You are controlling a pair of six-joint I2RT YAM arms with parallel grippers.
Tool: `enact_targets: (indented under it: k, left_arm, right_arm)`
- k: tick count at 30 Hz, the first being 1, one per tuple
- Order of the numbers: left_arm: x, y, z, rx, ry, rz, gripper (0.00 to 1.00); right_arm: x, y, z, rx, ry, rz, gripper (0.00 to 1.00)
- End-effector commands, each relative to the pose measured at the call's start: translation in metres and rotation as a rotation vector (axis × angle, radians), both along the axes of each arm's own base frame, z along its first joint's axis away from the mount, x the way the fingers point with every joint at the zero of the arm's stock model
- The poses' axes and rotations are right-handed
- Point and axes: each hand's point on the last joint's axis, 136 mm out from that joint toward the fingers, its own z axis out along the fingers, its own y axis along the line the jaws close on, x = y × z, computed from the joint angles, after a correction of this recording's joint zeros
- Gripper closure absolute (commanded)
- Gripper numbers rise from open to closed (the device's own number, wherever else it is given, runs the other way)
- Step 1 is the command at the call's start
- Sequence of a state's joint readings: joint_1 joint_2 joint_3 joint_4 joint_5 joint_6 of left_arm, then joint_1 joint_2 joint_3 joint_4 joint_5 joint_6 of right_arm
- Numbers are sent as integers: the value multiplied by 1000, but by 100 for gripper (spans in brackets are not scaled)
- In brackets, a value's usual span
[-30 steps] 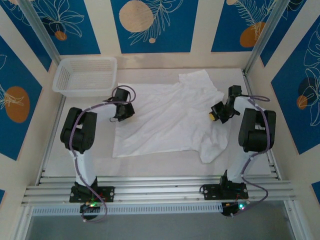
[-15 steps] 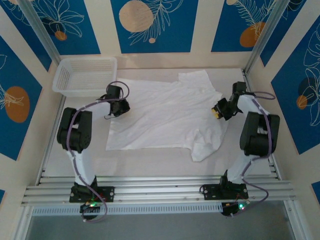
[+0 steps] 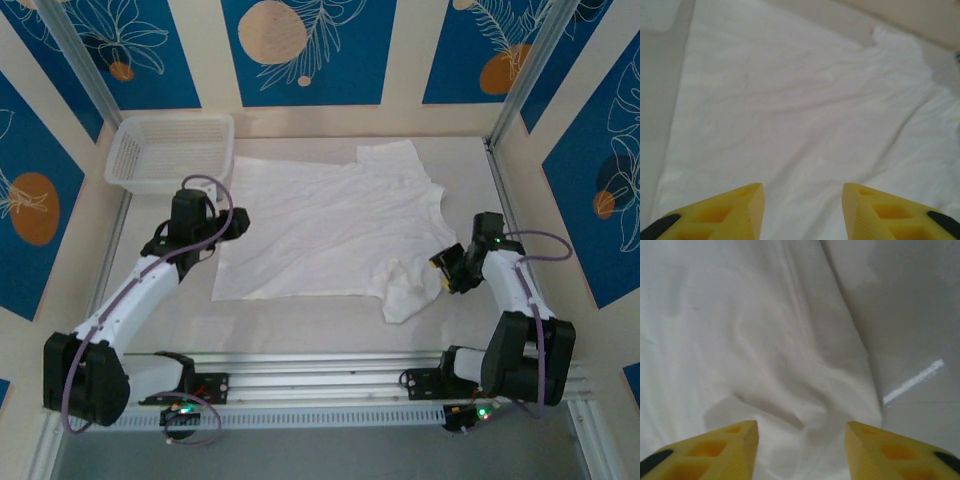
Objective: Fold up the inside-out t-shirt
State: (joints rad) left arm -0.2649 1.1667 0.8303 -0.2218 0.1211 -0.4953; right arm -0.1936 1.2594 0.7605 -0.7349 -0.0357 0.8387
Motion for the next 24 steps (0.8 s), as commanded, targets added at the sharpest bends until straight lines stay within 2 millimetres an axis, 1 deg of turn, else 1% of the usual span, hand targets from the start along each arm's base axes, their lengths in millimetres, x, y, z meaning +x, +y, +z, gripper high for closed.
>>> enact_targets:
  k: [1,5,6,7,9,10,11,12,14,18,21,24]
  left_arm:
    - [-29,20,-33,119,107,23,55]
    - [-43,38,-53,176,188,100,55]
    - [-47,44,-58,187,212,131,55]
    - [-50,48,-62,193,233,159,55]
    - [-57,58,-71,194,287,225,54]
    - [-61,61,-75,190,310,245,54]
    - [-66,65,-80,185,336,268,54]
    - [-70,68,-84,178,356,287,54]
    - [-80,75,-93,169,399,327,54]
    - [-96,83,-109,147,453,371,53]
    - [-100,78,-119,99,489,360,52]
    - [-100,73,-129,47,544,369,50]
  right_arm:
    - [-11,-4,-17,-79,110,40,46]
    - [-4,-5,-33,-83,148,31,46]
    - [-3,-6,-37,-87,159,27,47]
    - [-3,-7,-39,-90,164,26,51]
    - [-2,-8,-40,-85,158,25,74]
    - [-2,-9,-38,-82,145,20,88]
    - [-2,-10,-35,-77,126,14,96]
    - [-2,-12,-32,-71,106,10,100]
    - [-2,-14,-23,-57,49,-7,100]
    - [-3,-13,-8,-36,-53,-21,100]
    - [-11,-14,-10,-40,-62,-54,100]
    - [-20,-13,-20,-28,-41,-77,100]
